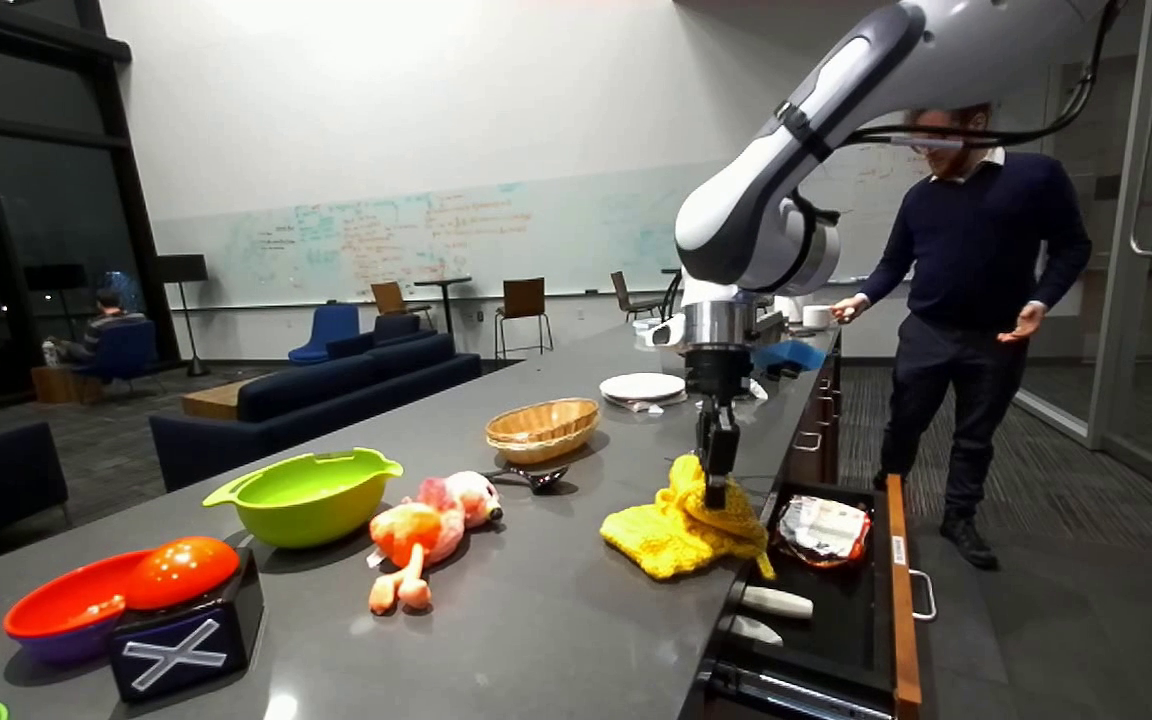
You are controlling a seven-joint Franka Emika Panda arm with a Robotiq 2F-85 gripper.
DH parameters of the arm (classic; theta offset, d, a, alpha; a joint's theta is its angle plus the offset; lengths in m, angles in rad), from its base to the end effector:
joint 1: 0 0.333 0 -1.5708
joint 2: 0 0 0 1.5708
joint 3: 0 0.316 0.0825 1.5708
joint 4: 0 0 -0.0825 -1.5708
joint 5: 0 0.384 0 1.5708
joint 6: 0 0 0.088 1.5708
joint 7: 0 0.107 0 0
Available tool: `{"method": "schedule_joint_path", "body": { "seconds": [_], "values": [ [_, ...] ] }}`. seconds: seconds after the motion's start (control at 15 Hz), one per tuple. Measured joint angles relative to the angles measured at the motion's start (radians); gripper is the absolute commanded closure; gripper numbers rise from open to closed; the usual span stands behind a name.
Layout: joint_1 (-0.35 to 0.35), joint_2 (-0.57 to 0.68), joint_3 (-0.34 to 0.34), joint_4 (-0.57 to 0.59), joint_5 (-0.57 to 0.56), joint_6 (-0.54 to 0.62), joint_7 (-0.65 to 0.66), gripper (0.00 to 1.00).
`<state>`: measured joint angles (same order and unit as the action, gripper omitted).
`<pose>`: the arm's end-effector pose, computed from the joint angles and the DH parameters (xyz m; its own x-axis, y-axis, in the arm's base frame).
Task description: Fold the yellow cloth in half.
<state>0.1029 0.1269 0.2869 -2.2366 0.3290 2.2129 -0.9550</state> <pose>0.4793 0.2083 0.3058 0.4416 0.8901 0.1129 0.8706 -0.3947 -0.2936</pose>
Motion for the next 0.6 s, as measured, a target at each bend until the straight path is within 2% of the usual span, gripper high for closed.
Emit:
{"method": "schedule_joint_path", "body": {
  "seconds": [0.27, 0.6],
  "values": [
    [0.012, 0.079, -0.002, 0.086, -0.003, 0.0, 0.011, 0.99],
    [0.043, 0.215, -0.002, 0.212, -0.065, 0.0, 0.084, 0.99]
  ]
}}
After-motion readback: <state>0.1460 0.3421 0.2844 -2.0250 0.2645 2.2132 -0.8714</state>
